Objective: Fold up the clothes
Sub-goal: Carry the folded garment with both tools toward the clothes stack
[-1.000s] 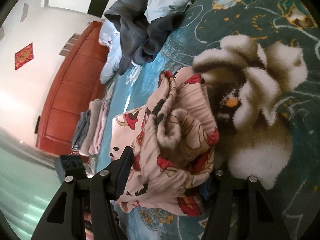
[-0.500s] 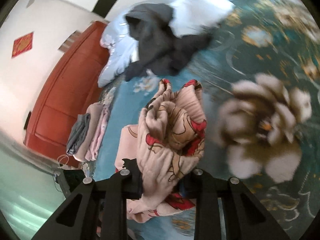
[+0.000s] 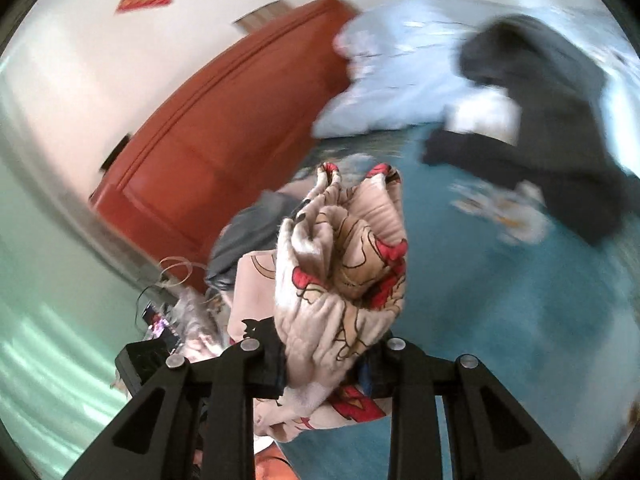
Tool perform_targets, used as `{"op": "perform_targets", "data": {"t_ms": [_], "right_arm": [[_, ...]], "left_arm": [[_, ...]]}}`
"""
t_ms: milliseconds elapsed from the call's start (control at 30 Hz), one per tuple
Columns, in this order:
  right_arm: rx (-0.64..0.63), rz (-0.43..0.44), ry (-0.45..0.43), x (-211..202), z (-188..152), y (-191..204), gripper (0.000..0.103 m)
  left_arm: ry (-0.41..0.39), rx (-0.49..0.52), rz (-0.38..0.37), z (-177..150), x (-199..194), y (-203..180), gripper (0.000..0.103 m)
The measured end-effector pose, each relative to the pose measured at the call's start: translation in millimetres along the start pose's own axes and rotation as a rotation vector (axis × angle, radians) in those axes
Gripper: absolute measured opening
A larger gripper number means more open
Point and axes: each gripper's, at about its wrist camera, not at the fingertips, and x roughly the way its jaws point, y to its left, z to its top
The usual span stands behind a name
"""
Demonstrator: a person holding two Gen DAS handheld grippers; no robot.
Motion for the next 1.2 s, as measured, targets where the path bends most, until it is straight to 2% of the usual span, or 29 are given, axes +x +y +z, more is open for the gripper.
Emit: {"op": "perform_targets", "data": {"t_ms": [67,133,267,500,633,833,933,1067,1200], "right_arm": [[-0.063,0.023,0.022,27,18,26,0.028],[-0.115,0.042,0.044,52,35,49,0.028],[-0.215,0.083,0.078,102,68,94,0.028],[-0.346,0.089,0.135,189,114,152,0.028],[-0.381,0.104,0.160,239,142,166,0.028],[-0.335,0.153,0.224,312,176,150,0.028],[-0.272,0.174,0.265,347,179,125,0.028],[-0.177,0.141,0.315,387,173,90,0.028],[-0.122,0.178,0.305,389,167,75,0.028]], "left_arm": [[-0.084,0.022,0.042,19,-12,16,0.037],[-0.154,0.004,0.051,30,-21,34,0.037],[-0.241,-0.058,0.063,58,-35,75,0.037],[-0.255,-0.073,0.133,121,-30,133,0.037],[-0.245,-0.109,0.157,150,-21,167,0.038],[-0.237,-0.150,0.207,145,1,202,0.035],[-0.222,-0.172,0.234,141,7,221,0.035],[-0.207,-0.175,0.260,131,6,228,0.036],[-0.226,-0.182,0.252,135,-7,221,0.042]]}}
